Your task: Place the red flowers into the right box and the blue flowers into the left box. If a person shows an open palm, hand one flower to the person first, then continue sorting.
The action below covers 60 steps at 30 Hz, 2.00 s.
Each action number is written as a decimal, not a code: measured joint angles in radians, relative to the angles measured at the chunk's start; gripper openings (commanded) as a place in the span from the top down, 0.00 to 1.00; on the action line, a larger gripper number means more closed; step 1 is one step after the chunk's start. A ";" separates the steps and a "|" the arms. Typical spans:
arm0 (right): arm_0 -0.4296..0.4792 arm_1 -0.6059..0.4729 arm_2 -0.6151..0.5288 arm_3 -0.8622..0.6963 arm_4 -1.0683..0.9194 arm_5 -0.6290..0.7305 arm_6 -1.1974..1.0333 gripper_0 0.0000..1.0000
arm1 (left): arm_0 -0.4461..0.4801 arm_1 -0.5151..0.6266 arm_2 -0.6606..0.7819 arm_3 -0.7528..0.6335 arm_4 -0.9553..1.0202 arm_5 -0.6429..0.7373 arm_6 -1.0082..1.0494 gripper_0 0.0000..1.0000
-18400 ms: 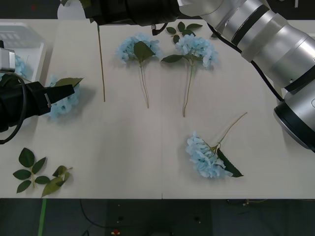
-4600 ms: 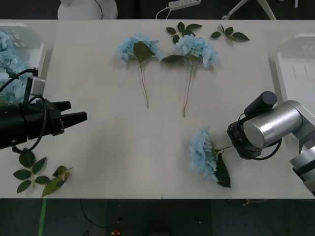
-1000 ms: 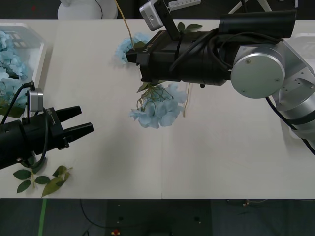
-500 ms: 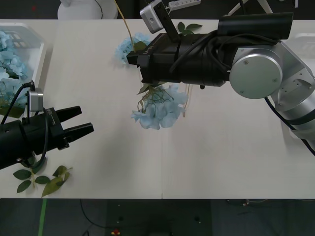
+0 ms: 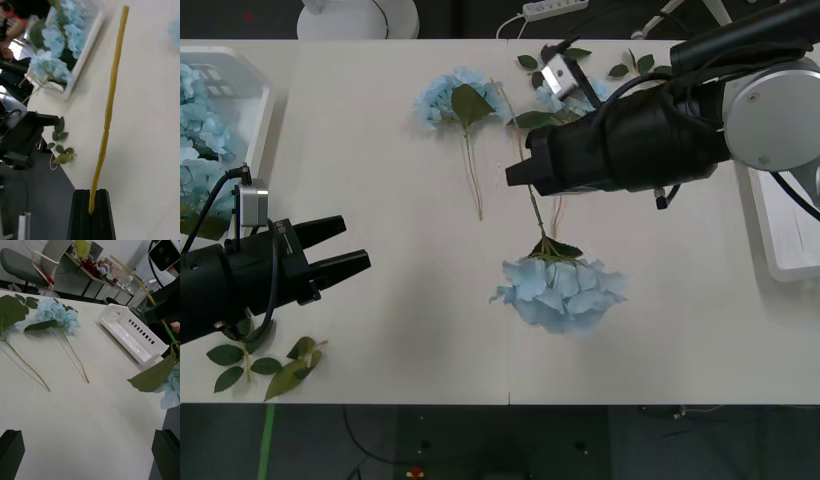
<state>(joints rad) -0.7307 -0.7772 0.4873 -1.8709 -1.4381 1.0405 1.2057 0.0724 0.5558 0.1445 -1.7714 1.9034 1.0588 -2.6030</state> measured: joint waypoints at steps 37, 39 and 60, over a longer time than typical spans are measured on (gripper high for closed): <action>0.095 -0.124 0.153 0.287 0.487 0.164 -0.806 1.00 | -0.564 -0.014 -0.264 0.541 -0.245 -0.263 0.043 0.00; 0.095 -0.108 0.153 0.317 0.487 0.150 -0.806 1.00 | -0.603 -0.018 -0.279 0.564 -0.294 -0.263 0.115 0.00; 0.096 -0.081 0.261 0.432 0.531 -0.040 -0.806 0.25 | -0.952 -0.137 -0.632 0.737 -0.938 -0.263 1.266 0.00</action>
<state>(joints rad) -0.6351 -0.8577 0.7484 -1.4387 -0.9069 1.0004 0.3997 -0.8794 0.4186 -0.4870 -1.0341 0.9655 0.7956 -1.3371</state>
